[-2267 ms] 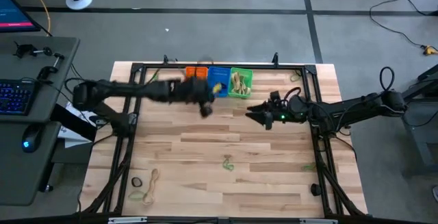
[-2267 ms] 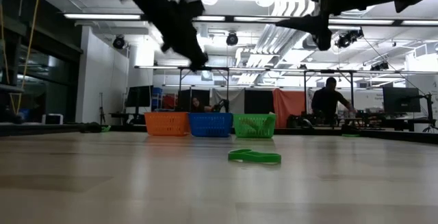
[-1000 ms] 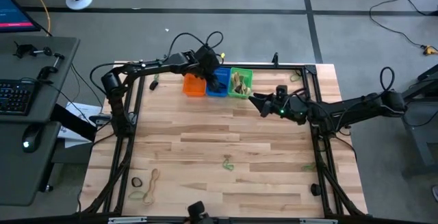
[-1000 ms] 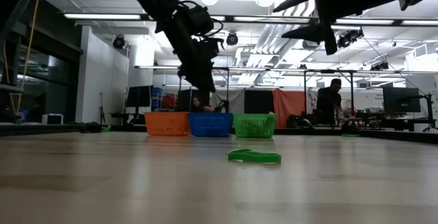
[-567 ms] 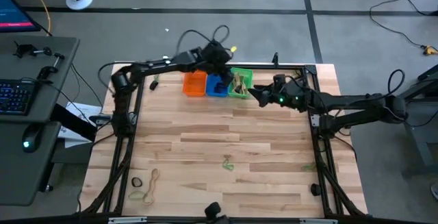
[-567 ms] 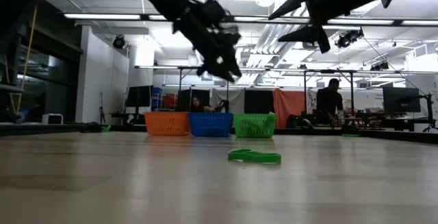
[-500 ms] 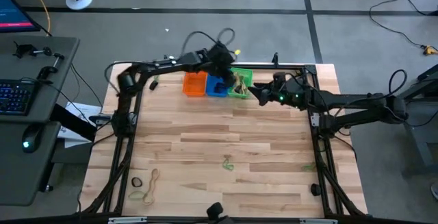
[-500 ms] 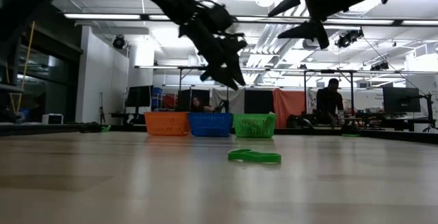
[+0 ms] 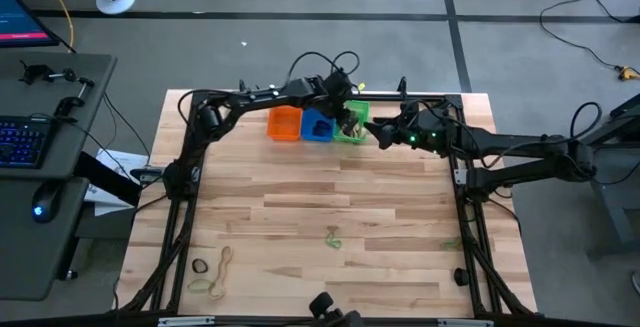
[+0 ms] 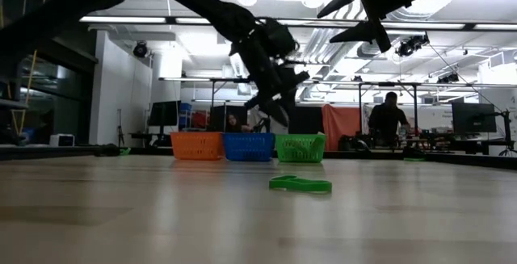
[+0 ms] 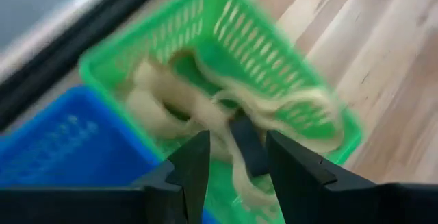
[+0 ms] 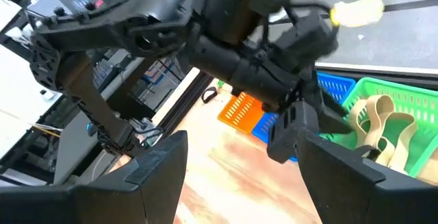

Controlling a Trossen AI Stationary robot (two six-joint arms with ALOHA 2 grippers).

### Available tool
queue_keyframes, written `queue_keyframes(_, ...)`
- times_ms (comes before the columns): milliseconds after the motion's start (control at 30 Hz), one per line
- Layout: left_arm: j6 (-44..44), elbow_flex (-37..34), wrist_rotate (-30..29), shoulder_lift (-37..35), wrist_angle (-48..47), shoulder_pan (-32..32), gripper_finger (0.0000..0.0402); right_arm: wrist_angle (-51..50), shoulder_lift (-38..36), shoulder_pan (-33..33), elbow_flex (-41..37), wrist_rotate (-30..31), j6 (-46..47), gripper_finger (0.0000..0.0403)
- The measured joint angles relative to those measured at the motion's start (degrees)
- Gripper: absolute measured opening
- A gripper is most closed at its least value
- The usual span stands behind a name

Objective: Sort rubber bands into baskets
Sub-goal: Put the black rubber band into the blue bin

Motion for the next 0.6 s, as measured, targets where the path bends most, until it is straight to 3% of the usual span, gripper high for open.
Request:
queue_keyframes(167,-2.87,0.04,3.54,1.01,-0.25,-0.4,0.0134,0.04,0.0,-0.01,0.0,0.24,0.74,0.0259)
queue_keyframes(433,-3.46,0.04,-0.06,1.5,0.29,-1.49,0.0134,-0.18,0.0,-0.02,0.0,0.26,2.69,0.0259)
queue_keyframes(600,3.09,0.04,-2.5,1.47,-2.67,-3.45,0.0134,-0.55,0.0,-0.06,0.0,0.59,5.76,0.0259)
